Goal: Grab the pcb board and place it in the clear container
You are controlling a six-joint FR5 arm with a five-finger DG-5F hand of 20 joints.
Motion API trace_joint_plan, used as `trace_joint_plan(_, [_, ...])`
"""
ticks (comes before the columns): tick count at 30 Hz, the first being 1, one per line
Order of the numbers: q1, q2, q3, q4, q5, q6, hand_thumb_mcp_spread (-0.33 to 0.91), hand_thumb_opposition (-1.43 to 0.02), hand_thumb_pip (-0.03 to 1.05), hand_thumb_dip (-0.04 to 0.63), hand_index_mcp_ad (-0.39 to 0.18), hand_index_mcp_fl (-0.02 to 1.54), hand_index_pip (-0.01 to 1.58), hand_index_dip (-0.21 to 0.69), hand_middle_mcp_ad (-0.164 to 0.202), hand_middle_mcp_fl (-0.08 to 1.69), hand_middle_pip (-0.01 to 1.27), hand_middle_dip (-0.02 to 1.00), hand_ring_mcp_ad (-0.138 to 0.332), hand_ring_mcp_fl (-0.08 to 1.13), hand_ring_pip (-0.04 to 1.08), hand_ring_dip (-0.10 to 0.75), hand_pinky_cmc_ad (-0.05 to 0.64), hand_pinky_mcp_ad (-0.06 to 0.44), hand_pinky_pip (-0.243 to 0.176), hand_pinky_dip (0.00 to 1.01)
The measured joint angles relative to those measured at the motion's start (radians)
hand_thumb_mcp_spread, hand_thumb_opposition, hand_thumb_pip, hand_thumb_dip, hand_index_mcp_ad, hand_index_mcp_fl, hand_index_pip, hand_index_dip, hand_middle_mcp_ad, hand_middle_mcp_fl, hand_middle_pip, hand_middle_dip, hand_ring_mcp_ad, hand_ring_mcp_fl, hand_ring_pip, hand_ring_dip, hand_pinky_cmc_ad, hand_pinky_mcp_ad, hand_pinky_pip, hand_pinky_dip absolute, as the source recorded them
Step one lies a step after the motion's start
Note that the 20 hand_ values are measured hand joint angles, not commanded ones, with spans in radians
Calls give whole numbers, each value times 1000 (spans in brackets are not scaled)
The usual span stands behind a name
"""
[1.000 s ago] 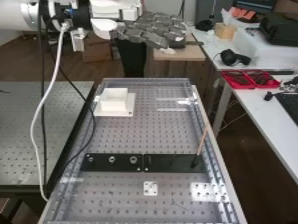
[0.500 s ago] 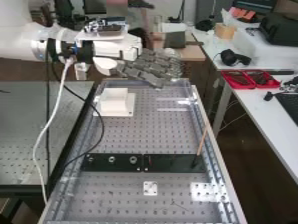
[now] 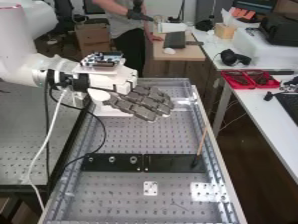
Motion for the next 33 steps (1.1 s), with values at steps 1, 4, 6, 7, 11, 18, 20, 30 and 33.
trace_joint_plan(1, [-4, -8, -3, 6, 1, -1, 443, -714, 326, 63, -58, 387, 112, 105, 140, 122, 145, 96, 192, 42, 87, 0, 295, 183, -119, 278])
trace_joint_plan(4, [-15, -31, -10, 25, 2, -9, 459, -709, 332, 79, -82, 389, 190, 99, 119, 126, 140, 96, 190, 38, 91, 0, 298, 169, -113, 251])
trace_joint_plan(6, [-23, -44, -14, 42, 1, -22, 480, -728, 368, 96, -89, 387, 276, 113, 112, 124, 143, 110, 190, 37, 89, 2, 279, 164, -113, 223])
trace_joint_plan(7, [-27, -52, -16, 51, -1, -30, 475, -730, 370, 98, -99, 384, 293, 113, 106, 126, 143, 112, 194, 33, 89, 7, 278, 164, -112, 225])
trace_joint_plan(11, [-45, -83, -17, 76, -12, -54, 510, -742, 370, 126, -113, 367, 496, 113, 105, 105, 138, 110, 197, 31, 84, 5, 281, 162, -105, 194])
trace_joint_plan(18, [-84, -139, -2, 106, -69, -94, 541, -761, 374, 159, -134, 211, 887, 141, 87, 75, 143, 126, 164, 16, 93, 16, 278, 164, -89, 195])
trace_joint_plan(20, [-92, -151, 4, 115, -84, -101, 532, -775, 374, 159, -147, 176, 983, 152, 87, 56, 143, 126, 168, 16, 86, 24, 278, 155, -89, 195])
trace_joint_plan(30, [-125, -232, 48, 163, -168, -125, 586, -787, 363, 178, -148, 66, 1335, 239, 80, 2, 141, 133, 112, 7, 93, 30, 281, 148, -89, 195])
trace_joint_plan(33, [-135, -254, 62, 177, -200, -135, 586, -787, 354, 190, -148, 37, 1393, 257, 75, 5, 143, 141, 112, 10, 87, 37, 281, 148, -89, 195])
